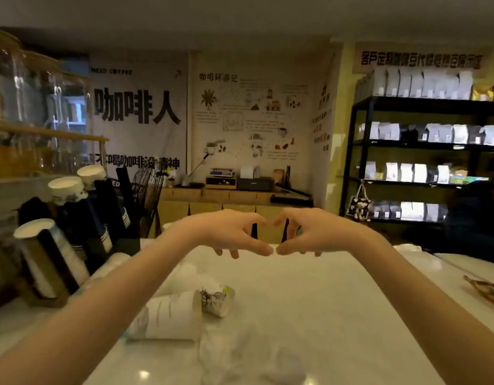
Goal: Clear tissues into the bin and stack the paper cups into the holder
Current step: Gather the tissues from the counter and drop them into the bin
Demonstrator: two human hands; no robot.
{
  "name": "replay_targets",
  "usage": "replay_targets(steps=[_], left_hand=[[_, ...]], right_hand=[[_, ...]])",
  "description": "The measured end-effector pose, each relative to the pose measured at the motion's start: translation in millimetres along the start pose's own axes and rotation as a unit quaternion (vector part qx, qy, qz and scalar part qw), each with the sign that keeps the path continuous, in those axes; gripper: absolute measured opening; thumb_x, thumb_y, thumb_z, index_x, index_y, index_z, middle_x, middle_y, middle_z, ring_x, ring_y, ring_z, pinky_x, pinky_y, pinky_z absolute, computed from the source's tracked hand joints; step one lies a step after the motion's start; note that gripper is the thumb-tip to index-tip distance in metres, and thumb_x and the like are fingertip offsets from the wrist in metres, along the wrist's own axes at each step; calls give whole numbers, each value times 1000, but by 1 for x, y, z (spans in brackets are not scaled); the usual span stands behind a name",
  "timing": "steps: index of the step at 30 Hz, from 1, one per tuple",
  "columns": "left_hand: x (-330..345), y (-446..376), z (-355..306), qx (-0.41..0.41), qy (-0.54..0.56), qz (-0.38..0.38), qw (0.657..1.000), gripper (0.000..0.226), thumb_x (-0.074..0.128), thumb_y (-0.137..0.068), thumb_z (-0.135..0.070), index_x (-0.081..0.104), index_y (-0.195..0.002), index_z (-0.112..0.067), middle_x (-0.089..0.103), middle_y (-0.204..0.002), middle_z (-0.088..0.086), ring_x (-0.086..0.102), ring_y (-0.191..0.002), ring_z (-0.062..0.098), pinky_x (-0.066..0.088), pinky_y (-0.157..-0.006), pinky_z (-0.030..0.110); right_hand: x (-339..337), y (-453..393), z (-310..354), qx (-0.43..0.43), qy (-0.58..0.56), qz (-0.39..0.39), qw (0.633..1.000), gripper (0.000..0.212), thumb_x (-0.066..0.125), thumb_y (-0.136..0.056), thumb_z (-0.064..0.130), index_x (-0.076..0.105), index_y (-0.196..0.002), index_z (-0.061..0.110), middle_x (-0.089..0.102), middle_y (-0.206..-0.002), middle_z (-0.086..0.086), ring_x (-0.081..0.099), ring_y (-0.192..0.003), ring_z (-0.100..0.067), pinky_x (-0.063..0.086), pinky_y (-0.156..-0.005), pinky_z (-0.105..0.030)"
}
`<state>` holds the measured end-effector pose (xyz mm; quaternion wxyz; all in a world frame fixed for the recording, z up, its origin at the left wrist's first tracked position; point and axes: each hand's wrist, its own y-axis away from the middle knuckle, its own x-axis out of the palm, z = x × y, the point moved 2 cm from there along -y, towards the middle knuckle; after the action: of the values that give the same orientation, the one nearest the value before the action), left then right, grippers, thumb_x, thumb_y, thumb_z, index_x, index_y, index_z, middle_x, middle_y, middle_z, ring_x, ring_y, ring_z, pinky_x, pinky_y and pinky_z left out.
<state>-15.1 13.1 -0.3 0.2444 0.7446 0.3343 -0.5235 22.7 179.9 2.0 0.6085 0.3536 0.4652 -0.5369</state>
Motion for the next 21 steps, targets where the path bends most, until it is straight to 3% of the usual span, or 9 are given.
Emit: replay_targets(steps=[5, 8, 10, 12, 14, 18, 21], left_hand=[[57, -4, 22, -46, 29, 84, 995, 63, 58, -77, -52, 32, -131, -35, 52, -128, 3, 59, -98, 17, 51, -81, 32], [96, -7, 34, -45, -1, 112, 993, 60, 61, -75, -50, 38, -128, -34, 50, -132, 2, 51, -112, 18, 44, -94, 34], [116, -5, 40, -37, -30, 124, 991, 59, 62, -75, -48, 39, -128, -34, 47, -134, 1, 46, -117, 18, 38, -95, 33], [132, 0, 46, -32, -68, 130, 989, 59, 63, -76, -45, 39, -129, -34, 44, -135, 1, 42, -120, 20, 32, -93, 32], [147, 5, 52, -42, -97, 145, 984, 63, 63, -76, -41, 37, -132, -30, 40, -136, 5, 38, -125, 25, 33, -101, 36], [169, 14, 63, -55, -112, 132, 983, 55, 58, -80, -37, 40, -130, -25, 41, -135, 10, 40, -123, 28, 35, -102, 41], [176, 24, 67, -36, -71, 39, 996, 38, 56, -83, -25, 52, -120, -21, 51, -127, 11, 47, -115, 26, 39, -97, 38]], right_hand=[[51, -3, -15, 56, 12, 108, 993, 62, 68, -70, 45, 42, -124, 29, 58, -104, 2, 63, -79, -12, 56, -63, -27], [83, -4, -26, 73, 13, 176, 982, 70, 71, -65, 48, 42, -126, 28, 54, -93, 8, 63, -80, -12, 55, -61, -26], [104, -3, -29, 93, 0, 217, 972, 77, 74, -60, 51, 41, -126, 30, 51, -89, 12, 64, -82, -14, 54, -59, -27], [123, 0, -30, 109, -17, 257, 960, 83, 76, -55, 52, 39, -127, 32, 50, -88, 12, 64, -83, -17, 54, -58, -28], [141, 5, -31, 120, -13, 281, 952, 87, 76, -53, 53, 38, -128, 33, 48, -95, 9, 62, -88, -19, 55, -58, -29], [165, 16, -35, 118, 22, 232, 965, 68, 72, -67, 37, 42, -128, 27, 42, -107, 2, 51, -91, -22, 56, -54, -30], [167, 23, -37, 92, 13, 149, 984, 46, 63, -76, 23, 51, -120, 24, 50, -114, -5, 53, -91, -24, 57, -67, -36]])
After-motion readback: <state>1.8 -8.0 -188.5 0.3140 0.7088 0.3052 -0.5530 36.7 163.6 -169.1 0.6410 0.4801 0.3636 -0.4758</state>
